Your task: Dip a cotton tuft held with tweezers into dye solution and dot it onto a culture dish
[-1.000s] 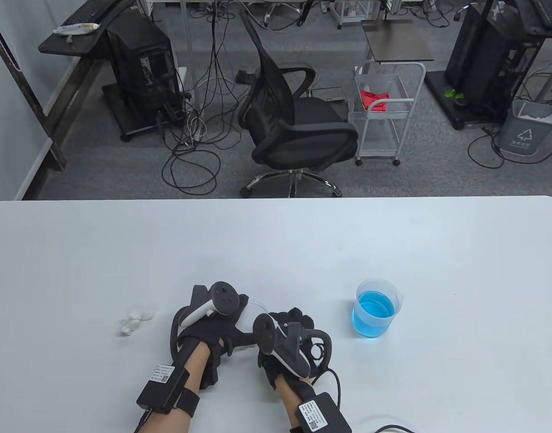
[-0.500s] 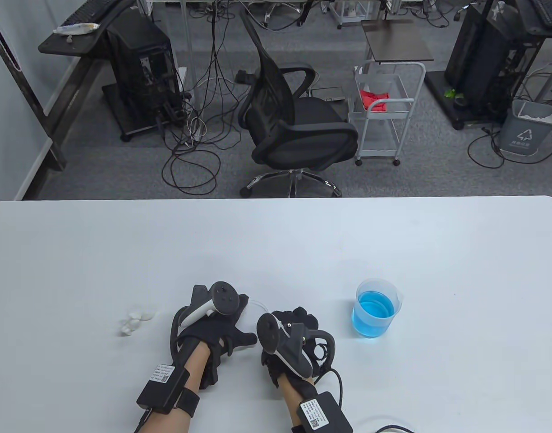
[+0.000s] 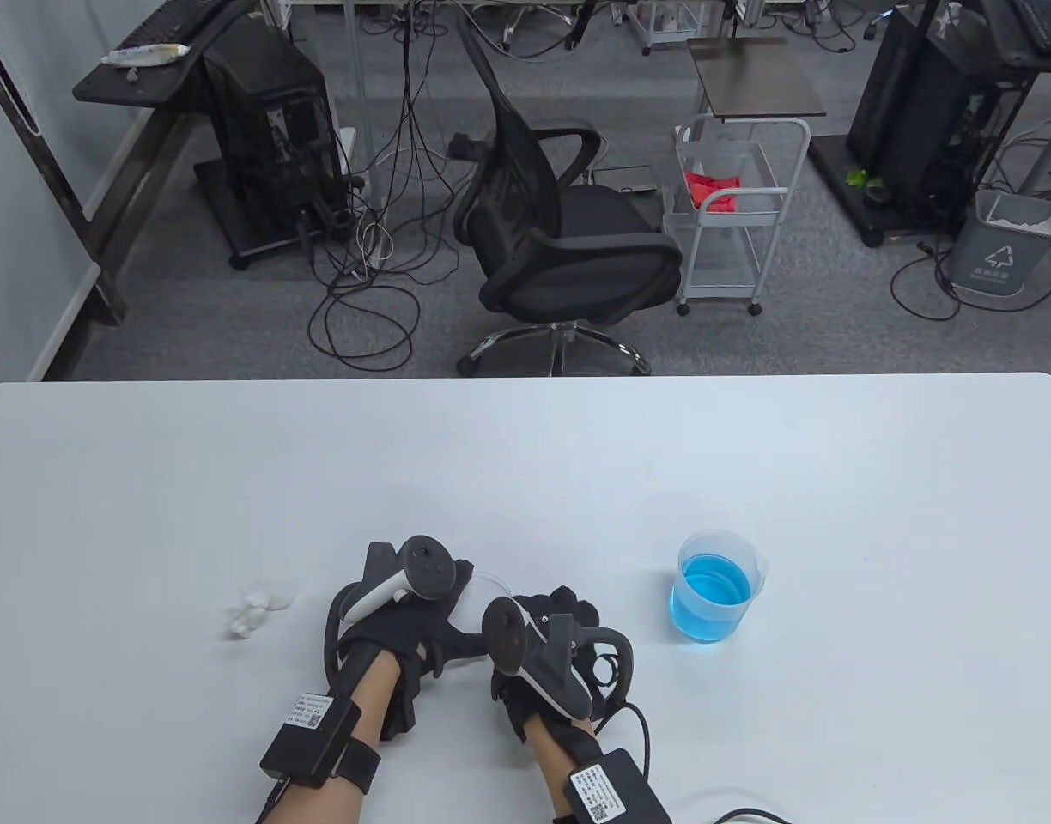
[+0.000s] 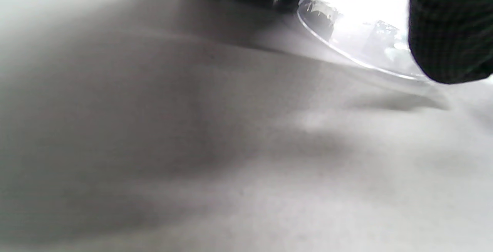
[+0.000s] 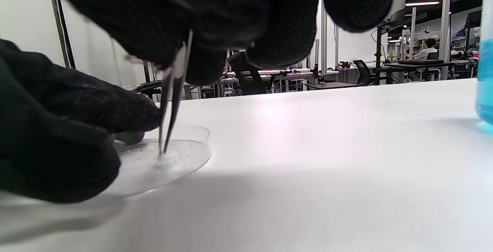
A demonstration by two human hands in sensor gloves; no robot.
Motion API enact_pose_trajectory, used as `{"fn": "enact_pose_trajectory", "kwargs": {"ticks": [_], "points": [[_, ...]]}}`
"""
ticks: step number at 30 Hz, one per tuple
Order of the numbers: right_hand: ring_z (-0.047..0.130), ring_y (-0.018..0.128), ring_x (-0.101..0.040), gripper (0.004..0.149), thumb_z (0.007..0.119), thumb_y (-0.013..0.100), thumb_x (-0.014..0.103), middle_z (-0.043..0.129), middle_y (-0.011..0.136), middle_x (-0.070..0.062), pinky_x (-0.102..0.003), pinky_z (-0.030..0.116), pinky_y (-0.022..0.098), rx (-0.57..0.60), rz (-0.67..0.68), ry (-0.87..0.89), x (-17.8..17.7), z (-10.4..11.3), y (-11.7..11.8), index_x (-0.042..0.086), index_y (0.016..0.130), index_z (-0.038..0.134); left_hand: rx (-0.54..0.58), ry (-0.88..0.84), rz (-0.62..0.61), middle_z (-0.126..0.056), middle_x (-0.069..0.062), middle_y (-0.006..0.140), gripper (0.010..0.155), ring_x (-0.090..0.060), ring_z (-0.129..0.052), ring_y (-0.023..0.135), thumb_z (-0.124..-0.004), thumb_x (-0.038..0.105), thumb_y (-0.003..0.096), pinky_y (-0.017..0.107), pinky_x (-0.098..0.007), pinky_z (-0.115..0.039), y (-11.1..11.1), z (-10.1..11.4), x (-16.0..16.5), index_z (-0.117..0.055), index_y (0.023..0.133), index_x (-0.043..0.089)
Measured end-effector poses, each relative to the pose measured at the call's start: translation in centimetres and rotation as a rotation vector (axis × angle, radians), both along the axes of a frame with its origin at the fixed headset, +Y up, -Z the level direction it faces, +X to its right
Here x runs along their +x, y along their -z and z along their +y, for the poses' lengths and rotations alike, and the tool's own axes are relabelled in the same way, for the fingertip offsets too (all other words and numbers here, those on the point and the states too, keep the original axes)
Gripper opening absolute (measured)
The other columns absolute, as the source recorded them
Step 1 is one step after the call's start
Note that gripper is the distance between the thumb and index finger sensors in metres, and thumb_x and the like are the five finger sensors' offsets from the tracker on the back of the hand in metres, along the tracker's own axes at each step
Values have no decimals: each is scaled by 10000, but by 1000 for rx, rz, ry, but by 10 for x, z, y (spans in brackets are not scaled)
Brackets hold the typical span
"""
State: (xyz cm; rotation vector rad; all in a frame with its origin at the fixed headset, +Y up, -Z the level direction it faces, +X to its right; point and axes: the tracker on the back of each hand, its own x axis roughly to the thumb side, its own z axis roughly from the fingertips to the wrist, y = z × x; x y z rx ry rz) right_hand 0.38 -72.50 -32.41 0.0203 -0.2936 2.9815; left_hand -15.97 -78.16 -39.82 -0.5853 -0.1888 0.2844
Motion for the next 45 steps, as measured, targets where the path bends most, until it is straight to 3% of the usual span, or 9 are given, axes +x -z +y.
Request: {"fn": "enact_pose_trajectory", "kwargs": {"ticks": [16, 29, 37, 45], "points": [[953, 644, -179, 300, 919, 387, 316, 934, 403, 49, -562, 720, 564, 10, -21, -18, 2, -3, 1, 154, 626, 1004, -1, 0, 0, -147, 125, 1212, 993, -232, -153, 1194, -796, 731, 429, 843, -497, -288, 0, 0, 0, -181, 1136, 402], [951, 647, -180, 302, 918, 387, 314, 933, 406, 48, -562, 718, 565, 55, -34, 94, 10, 2, 2, 152, 628, 1001, -6, -44, -13, -112, 99, 1205, 1020, -238, -170, 1189, -763, 749, 426, 844, -485, -297, -1, 2, -8, -117, 1124, 380], [948, 653, -178, 304, 916, 387, 317, 933, 409, 49, -559, 716, 569, 119, 90, 37, -3, 23, -13, 157, 632, 997, 87, -72, 42, -144, 104, 1214, 911, -233, -191, 1197, -674, 734, 463, 845, -464, -314, -21, 34, -39, -165, 1133, 384], [947, 654, -177, 303, 916, 387, 317, 933, 410, 49, -559, 716, 570, 123, 273, 92, 5, 40, -52, 159, 633, 997, 200, -14, 101, -186, 104, 1216, 861, -235, -209, 1197, -643, 719, 476, 841, -463, -323, -58, 60, -69, -200, 1137, 389]]}}
